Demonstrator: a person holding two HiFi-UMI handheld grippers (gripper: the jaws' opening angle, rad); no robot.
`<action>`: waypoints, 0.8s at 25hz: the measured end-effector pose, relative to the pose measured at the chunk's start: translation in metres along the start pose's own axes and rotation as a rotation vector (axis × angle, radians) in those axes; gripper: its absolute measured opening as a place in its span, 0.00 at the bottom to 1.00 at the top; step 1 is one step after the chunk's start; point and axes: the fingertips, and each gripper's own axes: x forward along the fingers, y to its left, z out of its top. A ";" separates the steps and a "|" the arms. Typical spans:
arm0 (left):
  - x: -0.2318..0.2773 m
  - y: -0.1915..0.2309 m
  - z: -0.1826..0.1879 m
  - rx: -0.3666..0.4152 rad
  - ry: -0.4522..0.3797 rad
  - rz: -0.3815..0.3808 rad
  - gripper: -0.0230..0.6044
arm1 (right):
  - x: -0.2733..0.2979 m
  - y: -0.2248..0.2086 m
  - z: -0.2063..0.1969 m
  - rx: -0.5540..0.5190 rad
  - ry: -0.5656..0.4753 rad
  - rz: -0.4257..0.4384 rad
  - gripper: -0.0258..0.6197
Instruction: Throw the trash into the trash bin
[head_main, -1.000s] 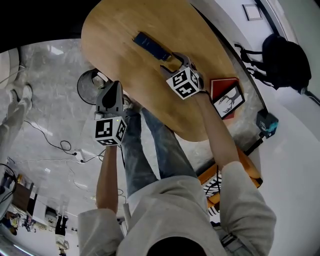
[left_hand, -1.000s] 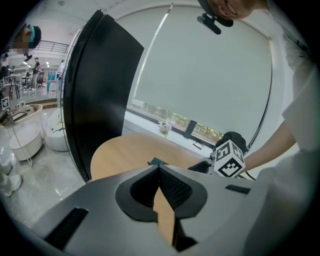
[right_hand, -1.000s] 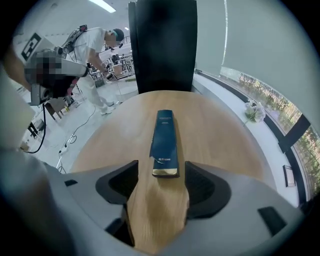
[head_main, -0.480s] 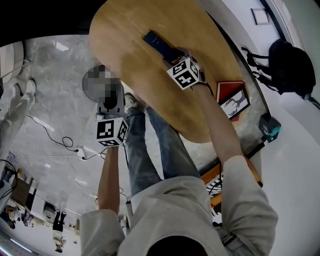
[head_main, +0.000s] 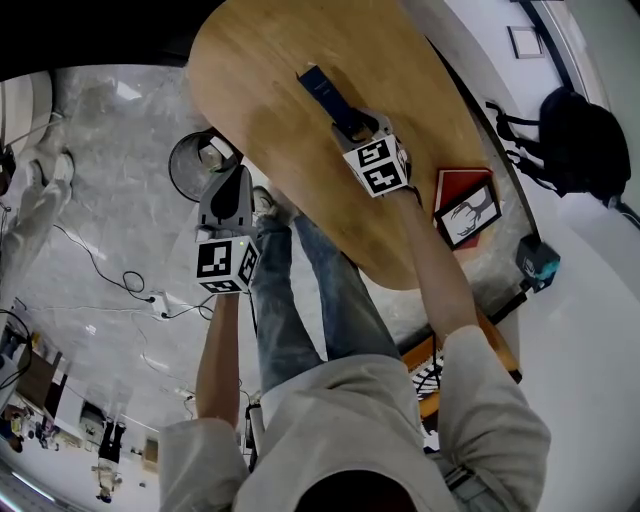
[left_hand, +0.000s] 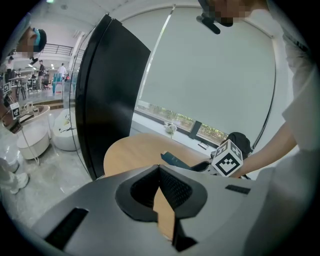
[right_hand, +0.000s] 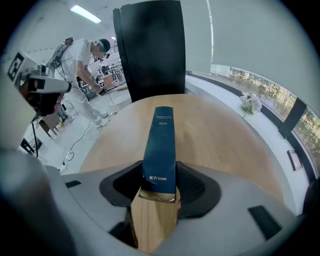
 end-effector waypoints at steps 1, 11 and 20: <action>-0.001 0.001 0.000 -0.001 -0.002 0.001 0.07 | -0.006 0.002 0.003 0.010 -0.022 -0.007 0.38; -0.014 0.009 -0.001 -0.016 -0.022 0.022 0.07 | -0.082 0.042 0.028 0.126 -0.259 -0.043 0.38; -0.037 0.026 -0.007 -0.036 -0.041 0.053 0.07 | -0.119 0.112 0.050 0.102 -0.362 -0.005 0.38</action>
